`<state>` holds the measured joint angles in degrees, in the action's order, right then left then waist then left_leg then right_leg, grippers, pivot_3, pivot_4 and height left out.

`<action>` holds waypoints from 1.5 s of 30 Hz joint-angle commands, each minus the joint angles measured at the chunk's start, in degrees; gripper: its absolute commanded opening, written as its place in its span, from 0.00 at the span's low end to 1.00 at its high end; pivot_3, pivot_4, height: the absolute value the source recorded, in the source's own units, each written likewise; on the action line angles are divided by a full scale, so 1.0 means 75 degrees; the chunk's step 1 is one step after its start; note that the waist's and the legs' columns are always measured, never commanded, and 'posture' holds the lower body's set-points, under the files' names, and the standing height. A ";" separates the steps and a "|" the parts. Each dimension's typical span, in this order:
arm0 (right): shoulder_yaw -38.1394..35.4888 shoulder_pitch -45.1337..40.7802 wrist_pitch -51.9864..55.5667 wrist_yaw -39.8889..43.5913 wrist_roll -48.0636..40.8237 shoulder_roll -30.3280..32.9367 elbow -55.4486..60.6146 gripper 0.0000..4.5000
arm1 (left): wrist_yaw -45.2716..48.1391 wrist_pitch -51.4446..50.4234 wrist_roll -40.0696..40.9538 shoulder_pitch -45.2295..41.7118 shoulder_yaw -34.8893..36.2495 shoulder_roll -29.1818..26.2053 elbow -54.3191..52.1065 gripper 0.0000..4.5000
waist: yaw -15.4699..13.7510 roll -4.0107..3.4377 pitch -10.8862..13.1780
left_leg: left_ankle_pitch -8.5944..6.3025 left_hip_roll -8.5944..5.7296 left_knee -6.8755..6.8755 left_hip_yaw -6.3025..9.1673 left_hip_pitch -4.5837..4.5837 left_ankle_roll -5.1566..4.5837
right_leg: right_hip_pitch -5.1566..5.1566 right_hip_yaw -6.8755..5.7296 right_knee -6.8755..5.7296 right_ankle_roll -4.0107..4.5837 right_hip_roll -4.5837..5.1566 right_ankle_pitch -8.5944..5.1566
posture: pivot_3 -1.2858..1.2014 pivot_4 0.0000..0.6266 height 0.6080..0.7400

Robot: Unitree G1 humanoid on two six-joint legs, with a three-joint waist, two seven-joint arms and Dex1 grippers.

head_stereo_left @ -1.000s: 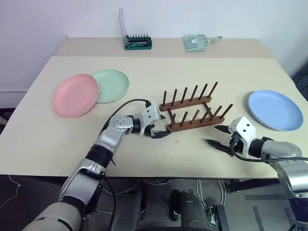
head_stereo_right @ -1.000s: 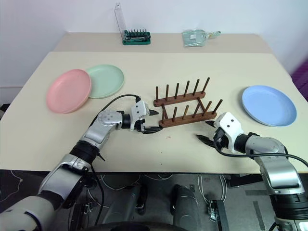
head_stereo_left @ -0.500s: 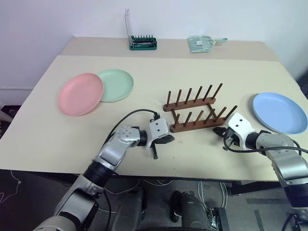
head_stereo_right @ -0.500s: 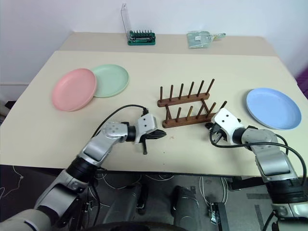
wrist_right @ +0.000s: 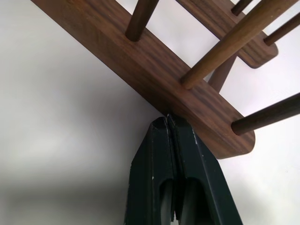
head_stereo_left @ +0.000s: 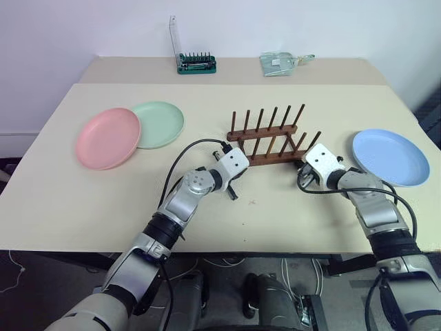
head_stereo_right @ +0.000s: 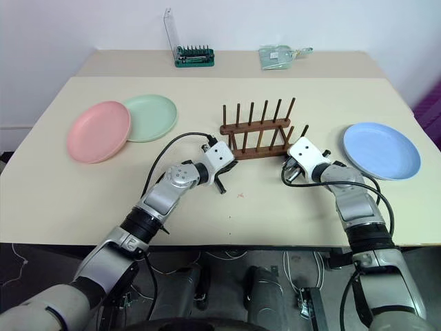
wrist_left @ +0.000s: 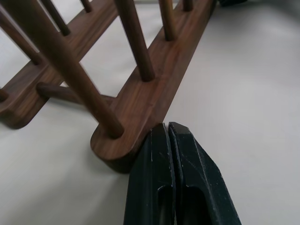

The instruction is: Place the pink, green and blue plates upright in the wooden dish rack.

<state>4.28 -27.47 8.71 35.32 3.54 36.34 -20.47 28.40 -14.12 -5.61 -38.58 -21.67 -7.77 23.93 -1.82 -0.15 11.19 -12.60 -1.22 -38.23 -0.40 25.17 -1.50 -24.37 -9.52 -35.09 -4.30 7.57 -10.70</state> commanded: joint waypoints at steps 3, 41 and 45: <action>-0.0032 0.0090 -0.0366 0.0191 0.0089 0.0189 0.0273 0.00 | 0.0008 -0.0265 0.0019 0.0410 0.0389 -0.0299 -0.0033 0.01 | 0.0038 -0.0001 0.0000 | 0.0000 0.0000 0.0000 -0.0002 0.0001 0.0000 | -0.0002 0.0001 0.0000 0.0000 0.0000 0.0000 | 0.52 0.24 0.92; -0.0107 -0.0020 0.0497 0.2351 -0.1914 0.0229 0.3038 1.00 | -0.6431 -0.5279 0.5470 -0.0055 1.0654 0.0874 -0.3718 0.69 | -0.0064 0.0084 0.0093 | -0.0008 -0.0019 -0.0002 -0.0031 0.0027 0.0001 | -0.0030 0.0041 0.0009 -0.0012 0.0001 0.0007 | 0.52 0.24 0.92; -0.0212 0.0246 0.0486 0.2296 -0.1938 0.0301 0.3276 1.00 | -0.6636 -0.4854 0.5998 0.0064 1.0649 0.0917 -0.3746 0.21 | -0.0075 0.0085 0.0093 | -0.0007 -0.0018 -0.0002 -0.0035 0.0027 0.0000 | -0.0031 0.0043 0.0009 -0.0012 0.0001 0.0008 | 0.52 0.24 0.92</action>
<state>4.96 -25.82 13.38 53.02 -10.33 37.80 1.30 -20.79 -52.58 36.70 -38.09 57.75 -0.91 -2.91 -2.38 0.48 11.88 -12.65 -1.36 -38.24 -0.66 25.37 -1.50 -24.60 -9.20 -35.02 -4.39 7.58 -10.63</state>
